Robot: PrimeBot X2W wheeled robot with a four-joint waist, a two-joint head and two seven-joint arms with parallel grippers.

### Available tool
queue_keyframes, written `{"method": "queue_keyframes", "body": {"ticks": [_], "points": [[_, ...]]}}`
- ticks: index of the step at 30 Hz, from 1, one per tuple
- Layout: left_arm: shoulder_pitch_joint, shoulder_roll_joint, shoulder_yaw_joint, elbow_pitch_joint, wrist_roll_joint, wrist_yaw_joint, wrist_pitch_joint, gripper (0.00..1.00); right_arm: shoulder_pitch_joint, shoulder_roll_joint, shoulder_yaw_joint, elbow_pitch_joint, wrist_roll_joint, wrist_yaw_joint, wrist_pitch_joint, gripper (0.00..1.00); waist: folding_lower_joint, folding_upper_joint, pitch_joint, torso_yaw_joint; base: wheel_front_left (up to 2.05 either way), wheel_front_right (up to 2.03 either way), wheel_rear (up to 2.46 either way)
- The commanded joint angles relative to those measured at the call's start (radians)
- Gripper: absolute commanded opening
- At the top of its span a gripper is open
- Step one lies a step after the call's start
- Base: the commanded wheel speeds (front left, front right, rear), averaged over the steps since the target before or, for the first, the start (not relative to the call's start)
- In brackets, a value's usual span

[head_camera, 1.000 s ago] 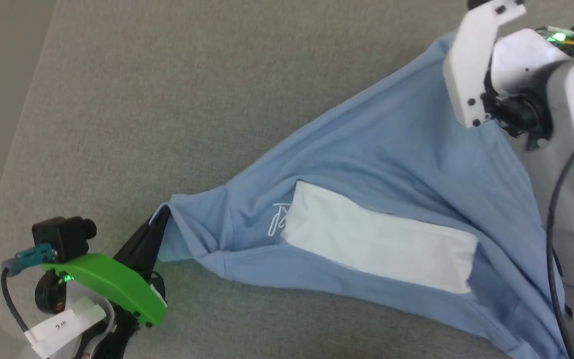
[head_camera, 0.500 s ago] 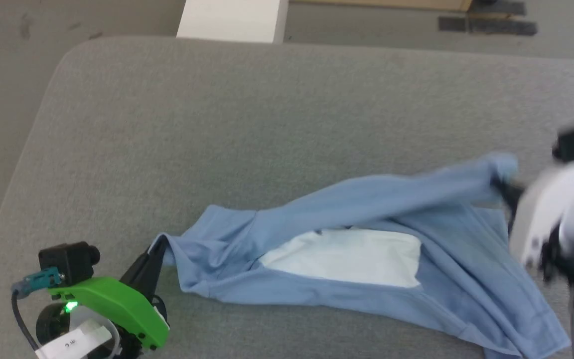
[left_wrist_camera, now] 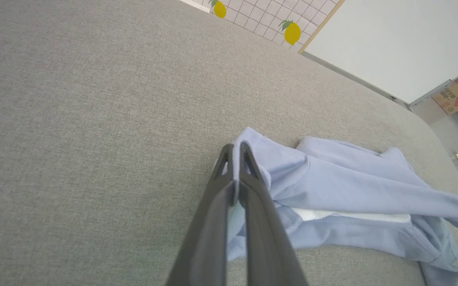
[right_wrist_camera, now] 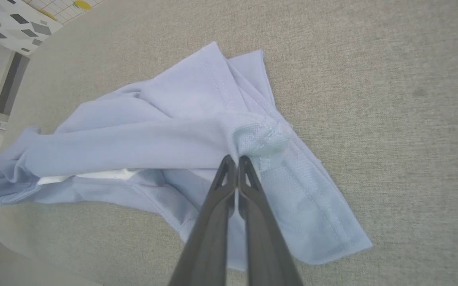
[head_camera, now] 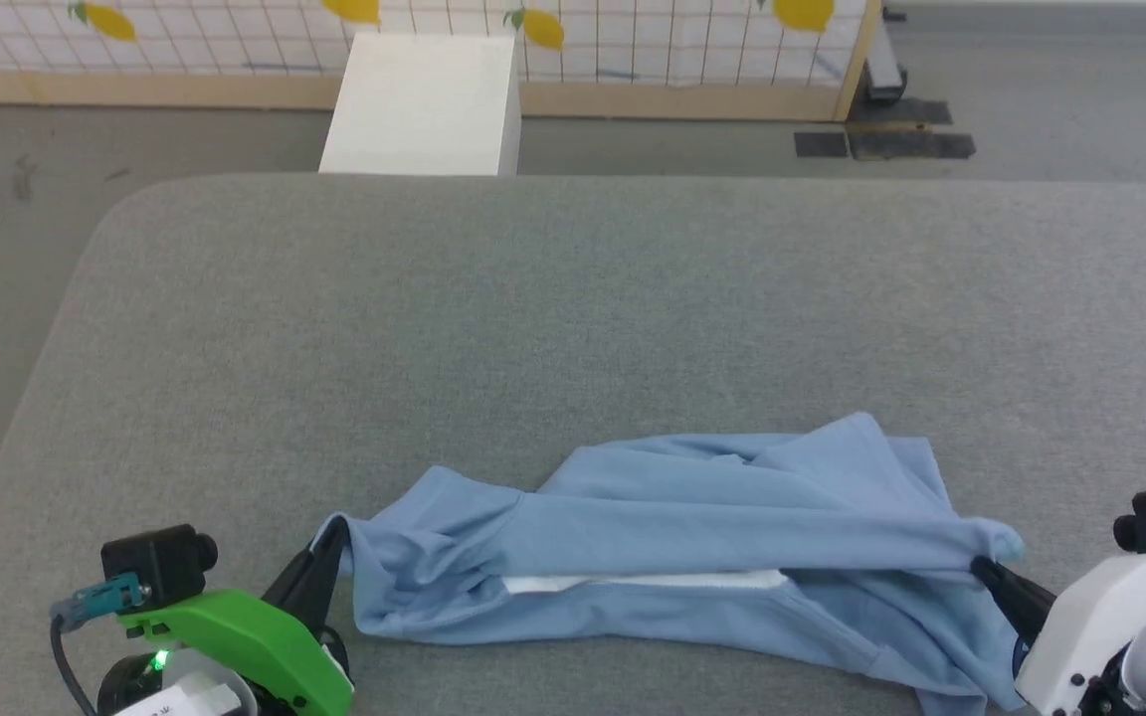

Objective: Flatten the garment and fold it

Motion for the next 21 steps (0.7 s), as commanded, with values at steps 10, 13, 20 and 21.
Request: {"method": "queue_keyframes", "body": {"ticks": [10, 13, 20, 21], "points": [[-0.238, 0.052, 0.061, -0.008, -0.039, -0.074, 0.039, 0.00, -0.301, -0.115, 0.017, -0.061, 0.043, -0.001, 0.082, 0.00, 0.0001, 0.0036, -0.045, -0.041, 0.00, 0.00, 0.00], [-0.376, 0.084, 0.071, -0.004, -0.023, -0.091, 0.075, 0.00, -0.423, -0.181, 0.001, -0.086, 0.058, -0.001, 0.144, 0.00, 0.0001, 0.0036, -0.056, -0.047, 0.00, 0.00, 0.00], [-0.685, 0.118, 0.080, 0.039, 0.020, -0.124, 0.122, 0.00, -0.662, -0.277, -0.042, -0.088, 0.071, -0.001, 0.224, 0.00, 0.0001, 0.0036, -0.072, -0.056, 0.00, 0.00, 0.00], [-0.732, 0.117, 0.081, 0.050, 0.024, -0.129, 0.125, 0.00, -0.693, -0.286, -0.047, -0.082, 0.073, -0.001, 0.229, 0.00, 0.0001, 0.0036, -0.074, -0.057, 0.00, 0.00, 0.00]]}}
